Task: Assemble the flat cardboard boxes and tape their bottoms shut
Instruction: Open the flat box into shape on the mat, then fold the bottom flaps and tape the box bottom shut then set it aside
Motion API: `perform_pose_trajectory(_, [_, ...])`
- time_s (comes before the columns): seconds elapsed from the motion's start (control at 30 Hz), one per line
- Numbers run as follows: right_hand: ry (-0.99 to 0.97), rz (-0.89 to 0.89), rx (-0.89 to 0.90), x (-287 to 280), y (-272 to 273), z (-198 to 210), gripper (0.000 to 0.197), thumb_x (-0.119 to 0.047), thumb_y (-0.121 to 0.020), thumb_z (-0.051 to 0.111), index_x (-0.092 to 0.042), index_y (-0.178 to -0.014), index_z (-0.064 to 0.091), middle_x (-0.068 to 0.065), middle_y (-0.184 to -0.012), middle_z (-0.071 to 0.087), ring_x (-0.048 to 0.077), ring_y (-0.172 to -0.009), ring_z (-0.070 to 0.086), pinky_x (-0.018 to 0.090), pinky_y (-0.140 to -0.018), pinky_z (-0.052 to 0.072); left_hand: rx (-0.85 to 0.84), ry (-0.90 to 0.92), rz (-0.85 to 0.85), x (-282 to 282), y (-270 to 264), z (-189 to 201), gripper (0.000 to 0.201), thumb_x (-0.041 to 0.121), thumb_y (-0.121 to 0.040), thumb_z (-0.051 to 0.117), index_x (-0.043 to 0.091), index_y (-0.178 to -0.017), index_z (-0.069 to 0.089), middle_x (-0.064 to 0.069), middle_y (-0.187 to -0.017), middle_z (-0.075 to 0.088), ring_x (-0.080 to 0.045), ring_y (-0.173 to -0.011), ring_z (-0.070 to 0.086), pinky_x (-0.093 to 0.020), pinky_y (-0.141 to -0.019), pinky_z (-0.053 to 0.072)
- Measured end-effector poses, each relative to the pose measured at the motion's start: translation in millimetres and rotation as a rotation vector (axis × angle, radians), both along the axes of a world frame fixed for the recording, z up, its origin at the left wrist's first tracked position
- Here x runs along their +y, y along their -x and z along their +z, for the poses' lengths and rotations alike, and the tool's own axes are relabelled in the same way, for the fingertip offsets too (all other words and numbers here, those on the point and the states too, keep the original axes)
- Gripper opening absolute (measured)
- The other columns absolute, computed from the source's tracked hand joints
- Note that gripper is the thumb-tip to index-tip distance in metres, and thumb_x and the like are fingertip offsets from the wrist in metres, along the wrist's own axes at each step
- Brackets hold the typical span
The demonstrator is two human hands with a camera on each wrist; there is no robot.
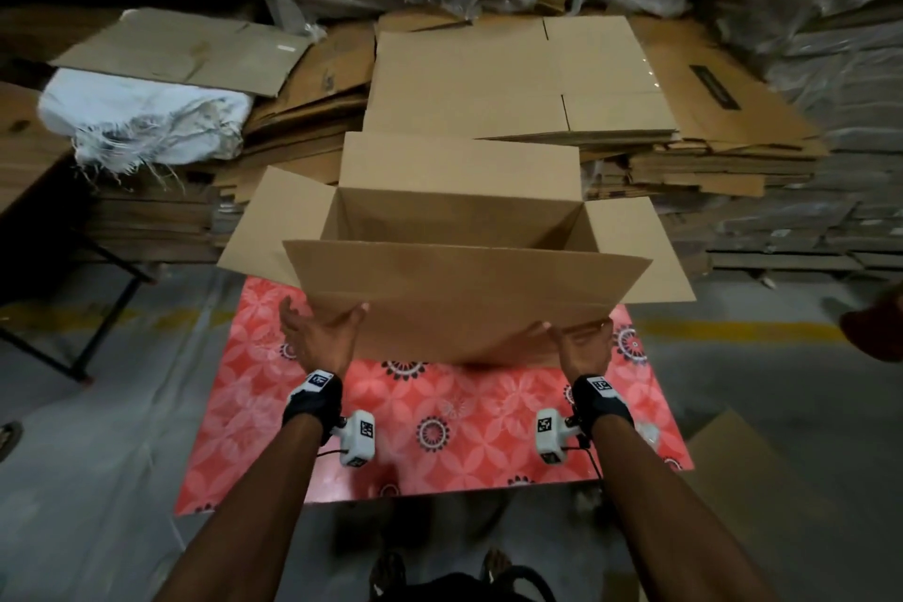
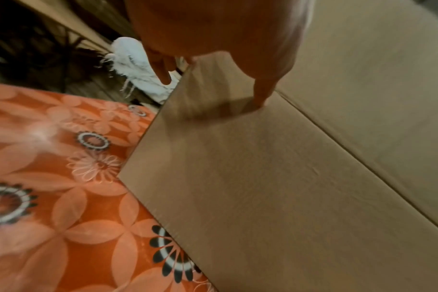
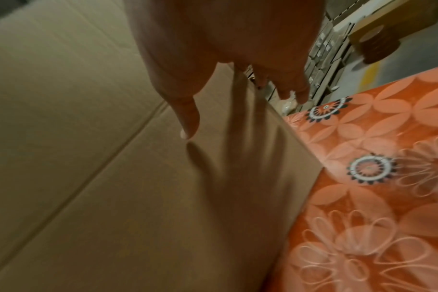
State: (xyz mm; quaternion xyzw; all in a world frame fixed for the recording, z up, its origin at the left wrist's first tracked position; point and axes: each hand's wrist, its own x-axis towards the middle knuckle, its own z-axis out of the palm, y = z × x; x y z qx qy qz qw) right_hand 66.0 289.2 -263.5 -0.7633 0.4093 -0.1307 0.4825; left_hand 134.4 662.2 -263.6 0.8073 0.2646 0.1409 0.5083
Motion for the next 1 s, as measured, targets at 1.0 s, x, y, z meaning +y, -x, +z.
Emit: perform_pose_trajectory(1.0, [0.208, 0.256, -0.049, -36.3, -39.4, 93.2, 0.059, -0.039, -0.048, 0.084, -0.026, -0.101, 0.062, 0.009, -0.11, 0.068, 0.033, -0.104, 0.065, 0.039, -0.087, 0.053, 0.025, -0.091, -0.38, 33.9, -16.9, 55.3, 0.064, 0.03, -0.05, 0.072, 0.035, -0.109, 0.048, 0.001, -0.105, 0.071, -0.026, -0.097, 0.07, -0.044, -0.086, 0.058])
